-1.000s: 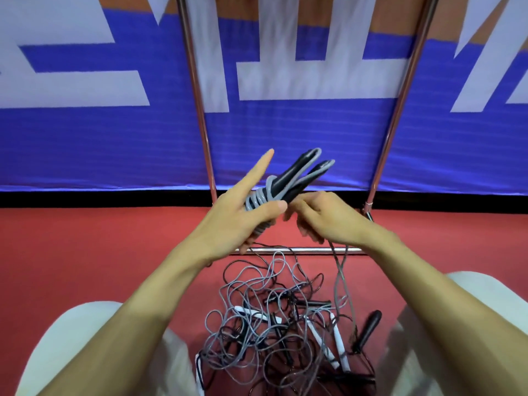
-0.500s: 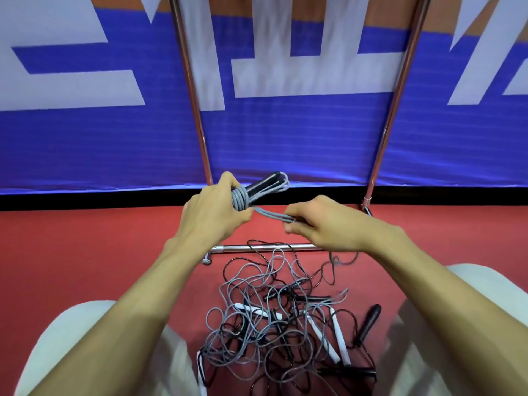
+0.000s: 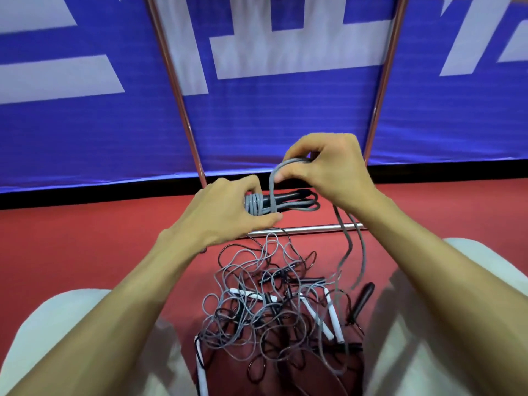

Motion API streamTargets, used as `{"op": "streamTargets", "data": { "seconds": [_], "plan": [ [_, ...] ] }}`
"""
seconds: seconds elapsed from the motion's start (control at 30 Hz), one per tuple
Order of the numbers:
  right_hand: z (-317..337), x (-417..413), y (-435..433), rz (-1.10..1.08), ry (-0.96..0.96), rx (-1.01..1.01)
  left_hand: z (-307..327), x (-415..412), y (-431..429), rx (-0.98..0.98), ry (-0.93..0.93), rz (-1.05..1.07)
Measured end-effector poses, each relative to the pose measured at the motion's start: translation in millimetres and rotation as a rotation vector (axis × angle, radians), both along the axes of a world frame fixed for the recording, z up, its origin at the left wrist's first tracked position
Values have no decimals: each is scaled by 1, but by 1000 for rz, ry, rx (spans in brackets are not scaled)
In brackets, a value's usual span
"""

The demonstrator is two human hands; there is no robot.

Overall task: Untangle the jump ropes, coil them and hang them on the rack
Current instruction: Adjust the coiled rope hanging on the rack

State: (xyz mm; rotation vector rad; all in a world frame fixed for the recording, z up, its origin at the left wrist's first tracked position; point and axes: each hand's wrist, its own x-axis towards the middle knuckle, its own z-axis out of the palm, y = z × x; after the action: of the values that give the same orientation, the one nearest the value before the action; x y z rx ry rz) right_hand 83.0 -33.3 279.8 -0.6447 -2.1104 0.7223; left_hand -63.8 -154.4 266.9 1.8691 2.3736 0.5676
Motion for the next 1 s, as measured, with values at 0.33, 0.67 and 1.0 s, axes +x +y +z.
{"op": "streamTargets", "data": {
  "seconds": [0.33, 0.67, 1.0],
  "plan": [
    [3, -4, 2, 304, 179, -661, 13, -5, -21, 136, -478, -264],
    [-11, -27, -20, 241, -101, -409, 16, -15, -21, 348, -706, -152],
    [-28, -19, -11, 191, -648, 28, -3, -26, -12, 241, -130, 123]
  ]
}}
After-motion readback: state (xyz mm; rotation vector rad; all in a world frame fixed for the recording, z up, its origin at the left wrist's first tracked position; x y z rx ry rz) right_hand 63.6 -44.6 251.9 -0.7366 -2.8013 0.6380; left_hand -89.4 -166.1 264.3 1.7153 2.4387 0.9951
